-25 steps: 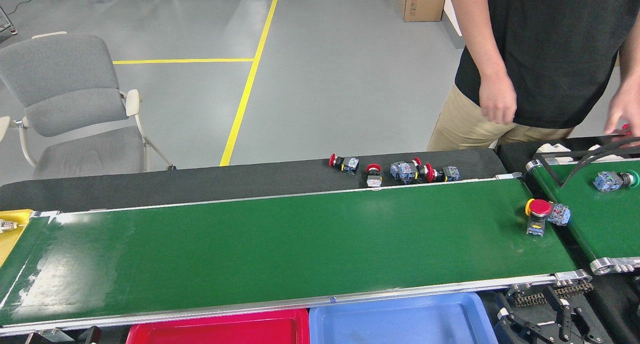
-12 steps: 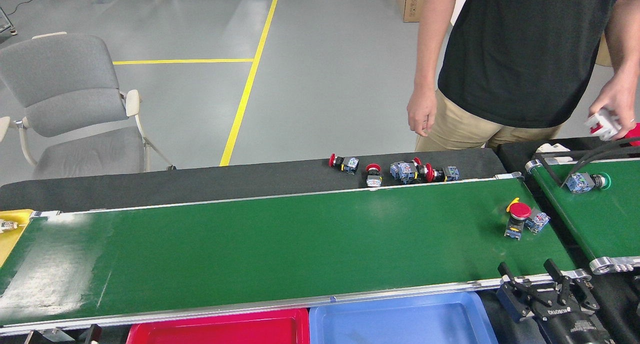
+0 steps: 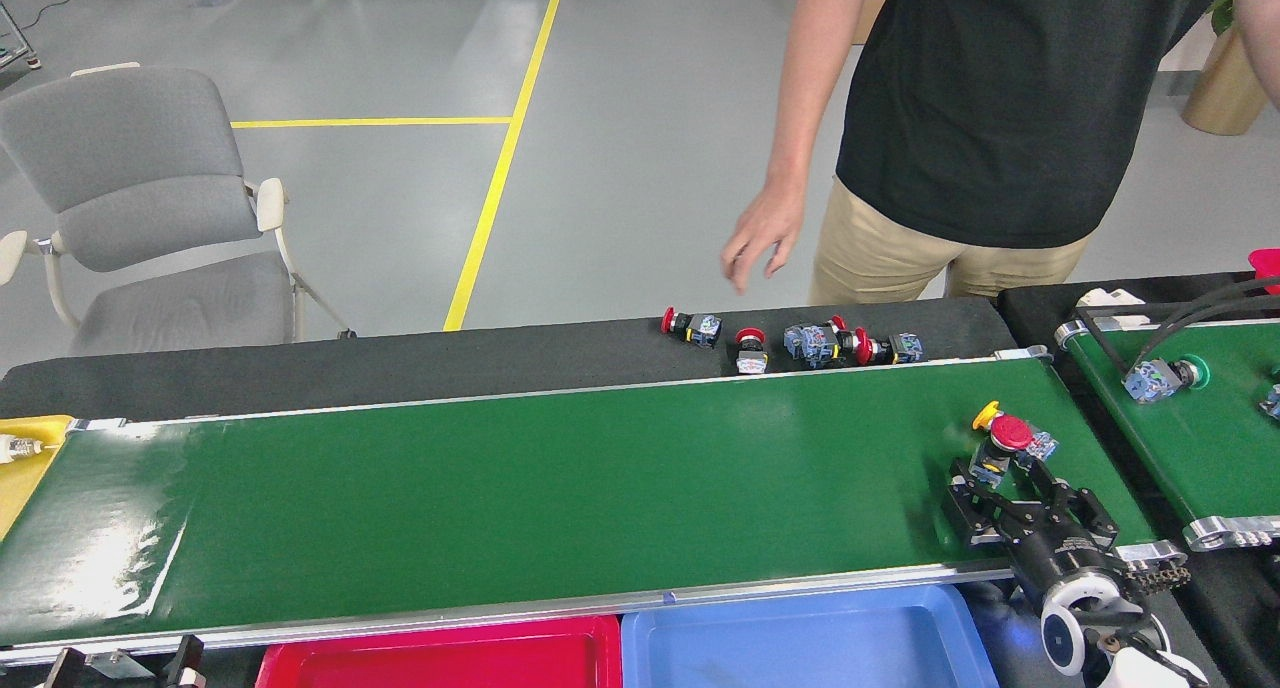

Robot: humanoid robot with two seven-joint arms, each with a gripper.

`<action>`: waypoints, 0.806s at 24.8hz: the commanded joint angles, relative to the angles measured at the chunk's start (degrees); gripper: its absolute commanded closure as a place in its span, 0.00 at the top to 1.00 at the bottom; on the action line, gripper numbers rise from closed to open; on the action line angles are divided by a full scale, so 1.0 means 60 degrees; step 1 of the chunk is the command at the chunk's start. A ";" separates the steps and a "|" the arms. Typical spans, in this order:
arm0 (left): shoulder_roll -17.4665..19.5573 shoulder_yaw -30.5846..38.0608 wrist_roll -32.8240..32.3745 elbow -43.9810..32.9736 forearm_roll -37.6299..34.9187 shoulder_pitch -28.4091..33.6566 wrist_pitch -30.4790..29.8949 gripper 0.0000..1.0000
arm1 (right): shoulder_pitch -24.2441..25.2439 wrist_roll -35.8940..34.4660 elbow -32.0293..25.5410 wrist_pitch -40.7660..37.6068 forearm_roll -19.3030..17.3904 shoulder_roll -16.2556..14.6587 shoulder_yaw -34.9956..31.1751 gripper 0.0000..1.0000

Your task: Pick switch part from conveyor to tray

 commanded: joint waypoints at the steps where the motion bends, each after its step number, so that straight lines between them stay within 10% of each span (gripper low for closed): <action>1: 0.0063 0.0063 0.0062 -0.0082 -0.0008 -0.0059 -0.0016 1.00 | -0.0145 -0.0001 -0.0089 0.0016 -0.0058 -0.0109 0.0177 0.04; 11: 0.0092 0.0268 0.0062 -0.0053 -0.0008 -0.0074 -0.0016 1.00 | 0.0661 -0.0031 -0.2433 -0.3544 -0.0102 0.0111 0.0954 0.02; 15: 0.0122 0.0371 0.0062 -0.0053 -0.0008 -0.0088 -0.0046 1.00 | 0.0441 -0.0016 -0.3048 -0.5243 0.0133 0.1239 0.3371 0.05; 16: 0.0122 0.0356 0.0062 -0.0082 -0.0008 -0.0088 -0.0090 1.00 | 0.0236 -0.0016 -0.3019 -0.5213 0.0514 0.1576 0.4235 0.25; 18: 0.0107 0.0400 0.0062 -0.0082 -0.0008 -0.0088 -0.0221 1.00 | 0.0046 -0.0031 -0.2579 -0.4847 0.1334 0.2308 0.5363 1.00; 20: 0.0122 0.0415 0.0062 -0.0068 -0.0008 -0.0132 -0.0338 1.00 | 0.0002 -0.0031 -0.1965 -0.4525 0.1539 0.2762 0.5700 1.00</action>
